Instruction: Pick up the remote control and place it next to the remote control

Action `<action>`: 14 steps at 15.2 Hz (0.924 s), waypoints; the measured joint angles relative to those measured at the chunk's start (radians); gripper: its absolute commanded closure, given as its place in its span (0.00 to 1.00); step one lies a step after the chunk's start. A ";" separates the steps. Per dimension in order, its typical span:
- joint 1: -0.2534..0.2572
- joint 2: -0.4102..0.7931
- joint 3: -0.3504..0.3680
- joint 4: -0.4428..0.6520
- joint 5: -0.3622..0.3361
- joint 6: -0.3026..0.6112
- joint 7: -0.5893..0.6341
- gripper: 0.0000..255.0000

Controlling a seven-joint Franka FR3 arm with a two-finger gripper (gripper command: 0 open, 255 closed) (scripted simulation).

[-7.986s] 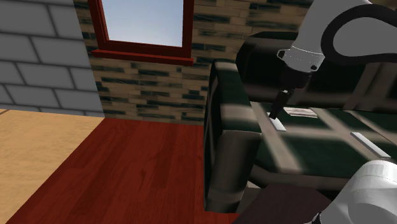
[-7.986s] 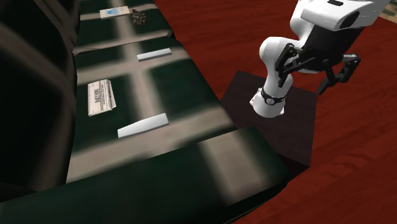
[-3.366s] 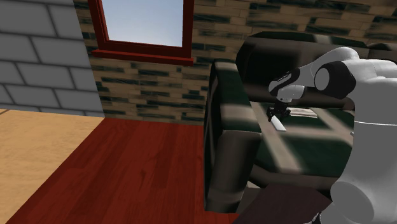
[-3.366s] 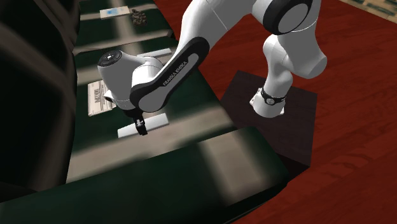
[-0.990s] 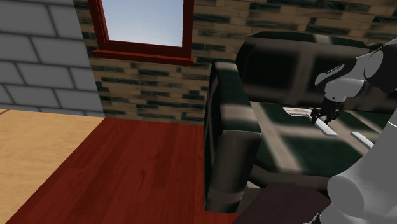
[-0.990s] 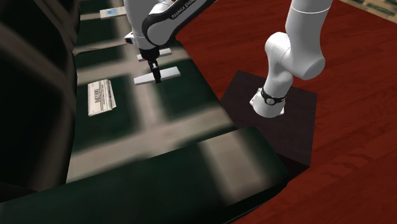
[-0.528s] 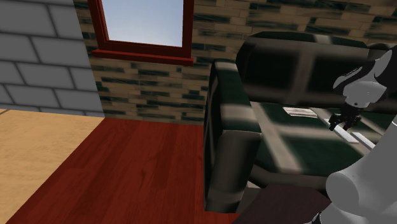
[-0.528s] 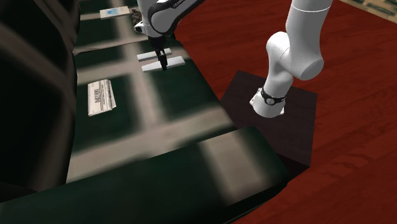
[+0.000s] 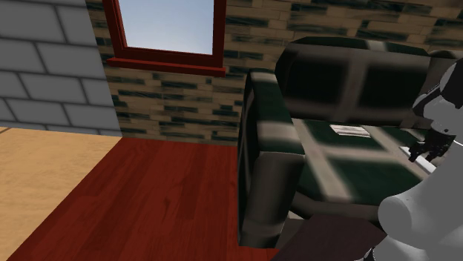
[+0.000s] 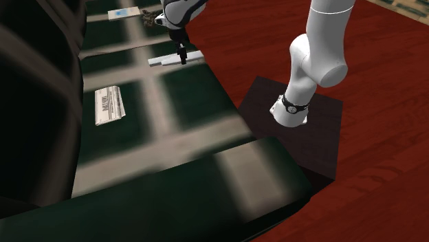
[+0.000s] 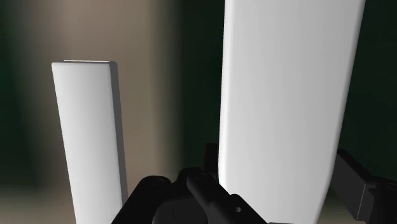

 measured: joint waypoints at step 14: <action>-0.041 0.115 0.035 -0.051 0.099 0.142 -0.079 1.00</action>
